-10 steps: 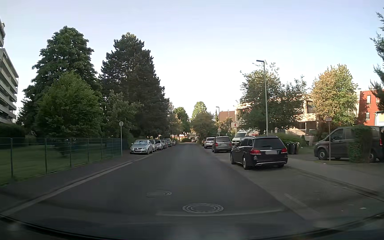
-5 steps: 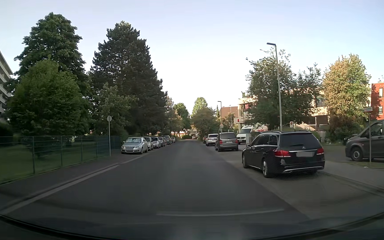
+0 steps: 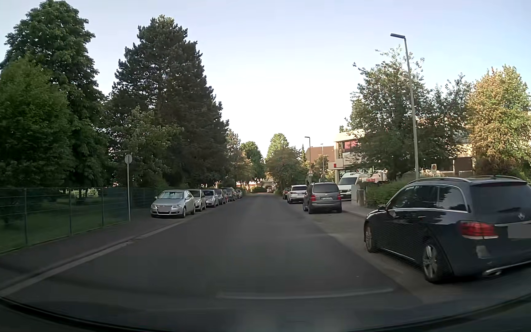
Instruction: Follow the waypoints while adhering to traffic rules and regulations
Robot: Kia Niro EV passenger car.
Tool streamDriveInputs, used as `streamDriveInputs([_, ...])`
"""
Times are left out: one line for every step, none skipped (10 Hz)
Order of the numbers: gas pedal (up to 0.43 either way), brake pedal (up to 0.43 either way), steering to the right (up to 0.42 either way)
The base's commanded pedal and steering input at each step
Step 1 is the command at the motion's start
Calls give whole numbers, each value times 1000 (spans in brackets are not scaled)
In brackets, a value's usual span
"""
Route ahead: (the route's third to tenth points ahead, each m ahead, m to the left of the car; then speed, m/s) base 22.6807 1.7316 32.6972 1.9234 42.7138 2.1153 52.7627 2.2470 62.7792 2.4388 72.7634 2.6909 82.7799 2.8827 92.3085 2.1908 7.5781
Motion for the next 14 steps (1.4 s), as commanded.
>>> streamDriveInputs([130, 0, -2])
streamDriveInputs([130, 0, -3])
streamDriveInputs([130, 0, -2])
streamDriveInputs([130, 0, -2])
streamDriveInputs([130, 0, -2])
streamDriveInputs([130, 0, -2])
streamDriveInputs([130, 0, -2])
streamDriveInputs([130, 0, -2])
streamDriveInputs([130, 0, -2])
streamDriveInputs([130, 0, -2])
streamDriveInputs([130, 0, -2])
streamDriveInputs([130, 0, -1])
streamDriveInputs([130, 0, -1])
streamDriveInputs([130, 0, -1])
